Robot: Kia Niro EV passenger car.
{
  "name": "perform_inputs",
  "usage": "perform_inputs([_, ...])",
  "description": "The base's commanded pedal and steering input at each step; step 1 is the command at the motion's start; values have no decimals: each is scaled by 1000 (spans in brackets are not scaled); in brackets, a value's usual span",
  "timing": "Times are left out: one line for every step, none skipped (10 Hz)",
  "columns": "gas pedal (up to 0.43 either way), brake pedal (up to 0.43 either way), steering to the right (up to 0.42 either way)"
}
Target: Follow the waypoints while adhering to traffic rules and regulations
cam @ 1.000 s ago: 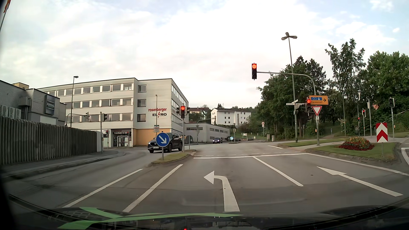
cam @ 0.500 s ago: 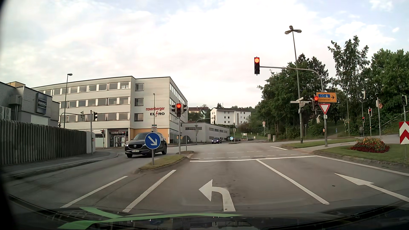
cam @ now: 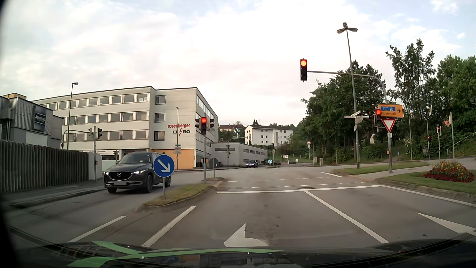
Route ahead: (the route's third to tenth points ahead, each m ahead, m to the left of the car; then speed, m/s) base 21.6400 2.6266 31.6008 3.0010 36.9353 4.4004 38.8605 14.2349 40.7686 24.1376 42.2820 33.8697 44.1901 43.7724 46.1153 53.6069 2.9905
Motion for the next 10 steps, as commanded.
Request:
perform_inputs([39, 0, -6])
perform_inputs([39, 0, -6])
perform_inputs([39, 0, -6])
perform_inputs([39, 0, -6])
perform_inputs([39, 0, -6])
perform_inputs([39, 0, -6])
perform_inputs([39, 0, -7])
perform_inputs([39, 0, -9])
perform_inputs([39, 0, -9])
perform_inputs([28, 0, -9])
